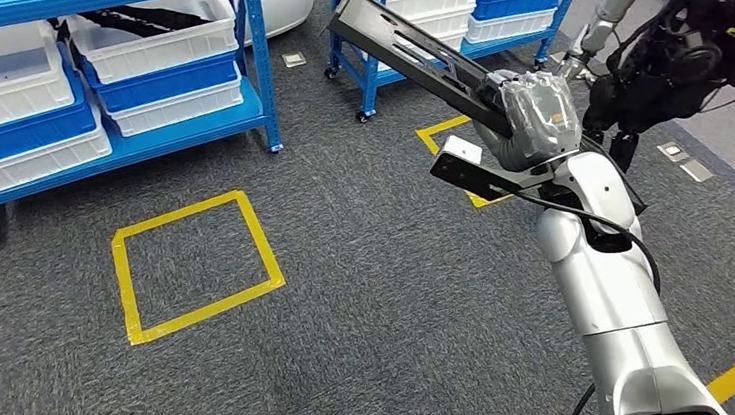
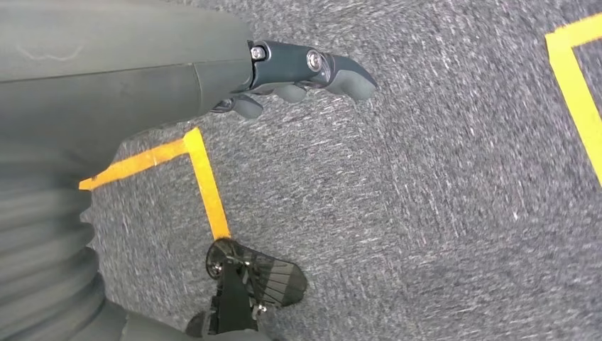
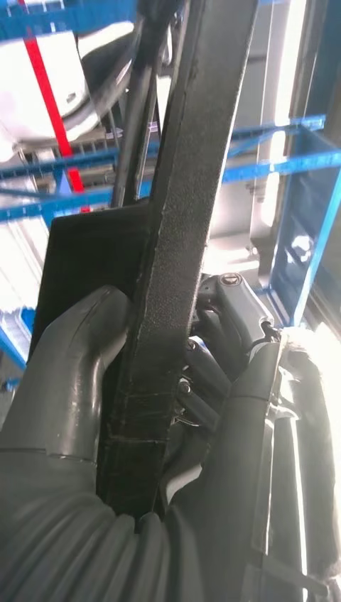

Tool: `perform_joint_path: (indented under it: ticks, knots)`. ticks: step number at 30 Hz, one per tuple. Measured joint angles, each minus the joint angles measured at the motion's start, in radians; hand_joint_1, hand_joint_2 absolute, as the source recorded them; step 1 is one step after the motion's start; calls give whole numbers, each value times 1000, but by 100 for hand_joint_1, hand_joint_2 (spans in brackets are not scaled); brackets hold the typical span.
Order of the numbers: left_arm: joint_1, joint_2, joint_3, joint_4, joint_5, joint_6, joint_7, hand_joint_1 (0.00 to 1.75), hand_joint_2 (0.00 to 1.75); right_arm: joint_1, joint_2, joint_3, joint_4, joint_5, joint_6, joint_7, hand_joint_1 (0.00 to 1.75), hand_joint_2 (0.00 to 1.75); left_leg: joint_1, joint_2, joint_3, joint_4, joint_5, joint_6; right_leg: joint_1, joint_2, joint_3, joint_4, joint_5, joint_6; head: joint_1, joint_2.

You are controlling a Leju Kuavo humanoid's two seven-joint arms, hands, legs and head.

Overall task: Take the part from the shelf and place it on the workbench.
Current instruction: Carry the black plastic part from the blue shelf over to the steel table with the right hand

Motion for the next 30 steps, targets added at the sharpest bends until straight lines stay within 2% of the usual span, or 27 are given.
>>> perform_joint_path:
  ticks: [1, 2, 3, 4, 5, 6, 7, 8, 9, 10, 11, 13, 14, 15, 16, 17, 18, 19, 21, 22, 23, 24, 25, 26, 27, 29, 30]
  knots:
    - [0, 0, 0, 0, 0, 0, 0, 0, 175, 2, -1, 0, 0, 0, 0, 0, 175, 175, -2, 13, -2, 0, 0, 1, -1, -4, -26, 57, -18, 2, 0, 0]
    - [1, 0, 0, 0, 0, 0, 0, 0, 175, 4, -2, 0, 0, 0, 0, 0, 175, 175, -3, 25, -3, 0, 0, 1, -2, -5, -34, 79, -22, 7, 0, 0]
    - [1, 0, 0, 0, 0, 0, 0, 0, 175, 6, -2, 0, 0, 0, 0, 0, 175, 175, -4, 38, -4, 1, 1, 1, -2, -8, -21, 62, -13, 14, 0, 0]
    - [0, 0, 0, 0, 0, 0, 0, 0, 175, 6, -3, 0, 0, 0, 0, 0, 175, 175, -4, 50, -4, 1, 0, 0, -2, -19, 13, 6, 8, 21, 0, 0]
    - [0, 0, 0, 0, -1, 0, 0, 0, 175, 5, -3, 0, 0, 0, 0, 0, 175, 175, -6, 61, -3, 1, 0, -1, -2, -47, 57, -70, 31, 25, 1, 0]
    - [-1, 0, 0, 0, -1, 0, 0, 0, 175, 2, -3, 0, -1, 1, 0, 0, 175, 175, -11, 73, -3, 3, -2, -4, 4, -72, 99, -144, 50, 26, 3, 0]
    - [-1, -1, 0, 0, -1, 0, 0, 0, 175, 0, -3, 0, -2, 1, 0, 0, 175, 175, -16, 83, -4, 4, -3, -8, 8, -91, 126, -195, 62, 22, 2, 0]
    - [-1, -1, 0, 0, -1, 0, -1, 0, 175, -1, -3, 0, -3, 1, 0, 0, 175, 175, -21, 95, -4, 5, -4, -11, 11, -99, 139, -221, 68, 17, 1, 0]
    - [0, -1, 0, 0, -2, 0, -1, 0, 175, 0, -3, 0, -4, 2, 0, 0, 175, 175, -24, 107, -4, 7, -5, -15, 14, -86, 140, -229, 71, 11, 0, 0]
    - [0, -1, 0, 0, -2, 0, -1, 0, 175, 3, -5, -1, -4, 2, 0, 1, 175, 175, -23, 117, -5, 7, -6, -19, 8, -72, 138, -230, 75, 4, -3, 0]
    - [-1, 0, 0, 0, -2, 0, -1, 0, 175, 5, -7, -1, -5, 2, 0, 1, 175, 175, -19, 110, -7, 15, -14, -24, 4, -59, 138, -231, 78, -1, -4, 0]
    - [0, 0, 0, 0, -2, 0, -2, 0, 175, 9, -8, -1, -7, 3, -1, 4, 175, 175, -9, 59, -30, 76, -59, -35, -5, -35, 139, -234, 85, -15, -6, 0]
    - [1, 0, 0, 0, -2, 0, -2, 0, 175, 10, -6, -1, -8, 4, -2, 5, 175, 175, -6, 27, -53, 137, -94, -39, -5, -23, 138, -234, 87, -20, -8, 0]
    - [4, 0, 0, 0, -2, 0, -2, 0, 175, 13, -4, -1, -8, 4, -2, 6, 175, 175, -4, 8, -83, 208, -129, -42, -5, -11, 137, -234, 88, -24, -9, 0]
    - [5, 0, 0, 0, -3, 1, -2, 0, 175, 17, -3, 0, -8, 5, -2, 6, 175, 175, -4, -1, -108, 267, -152, -44, -5, 4, 137, -233, 89, -25, -10, 0]
    - [6, 0, 0, 0, -5, 1, -2, 0, 175, 22, -2, 0, -8, 6, -2, 6, 175, 175, -3, -5, -122, 298, -156, -46, -5, 19, 137, -232, 90, -26, -10, 0]
    - [6, 1, 0, 0, -6, 2, -2, 0, 175, 27, -2, -1, -8, 6, -2, 6, 175, 175, 0, -8, -118, 290, -141, -47, -5, 34, 137, -229, 90, -26, -10, 0]
    - [6, 1, 0, 0, -8, 2, -2, 0, 175, 31, -3, -1, -8, 6, -2, 6, 175, 175, 4, -13, -94, 243, -109, -48, -6, 49, 137, -226, 90, -25, -10, 0]
    - [6, 1, 0, 0, -11, 5, -1, 0, 175, 32, -4, -3, -9, 6, -4, 6, 175, 175, 16, -55, -30, 111, -50, -51, -5, 76, 131, -217, 89, -22, -10, 0]
    - [6, 1, 0, 0, -12, 6, -1, 0, 175, 31, -3, -4, -10, 6, -4, 6, 175, 175, 20, -73, -10, 66, -36, -51, -4, 89, 125, -214, 91, -17, -10, 0]
    - [5, 1, 0, 0, -13, 7, 0, 0, 175, 31, -5, -7, -11, 6, -5, 6, 175, 175, 20, -85, -2, 44, -33, -51, -3, 101, 118, -213, 94, -9, -9, 0]
    - [4, 1, 0, 0, -14, 8, 0, 0, 175, 32, -7, -10, -13, 6, -5, 6, 175, 175, 16, -82, -2, 39, -34, -47, -2, 113, 110, -214, 99, 1, -9, 0]
    - [2, 1, 0, 0, -15, 9, 0, 0, 175, 34, -11, -14, -16, 6, -6, 6, 175, 175, 12, -69, -4, 37, -30, -39, -2, 122, 104, -218, 104, 11, -9, 0]
    - [0, 1, 0, 0, -17, 10, 0, 0, 175, 37, -16, -19, -19, 6, -6, 6, 175, 175, 9, -57, -4, 30, -24, -29, -2, 114, 96, -215, 104, 18, -8, 0]
    - [-3, 1, 1, 0, -18, 10, -1, 0, 175, 38, -20, -24, -23, 6, -7, 6, 175, 175, 7, -45, -3, 23, -17, -18, 0, 91, 83, -200, 96, 20, -6, 0]
    - [-5, 2, 1, 0, -18, 11, -5, 0, 175, 39, -26, -29, -32, 6, -8, 6, 175, 175, 3, -20, -3, 13, -8, -1, -1, 27, 32, -100, 49, 13, -3, 0]
    - [-4, 3, 1, 0, -17, 11, -7, 0, 175, 39, -27, -31, -36, 6, -8, 6, 175, 175, 1, -7, -5, 12, -7, 3, -1, 9, -2, -27, 19, 10, -1, 0]
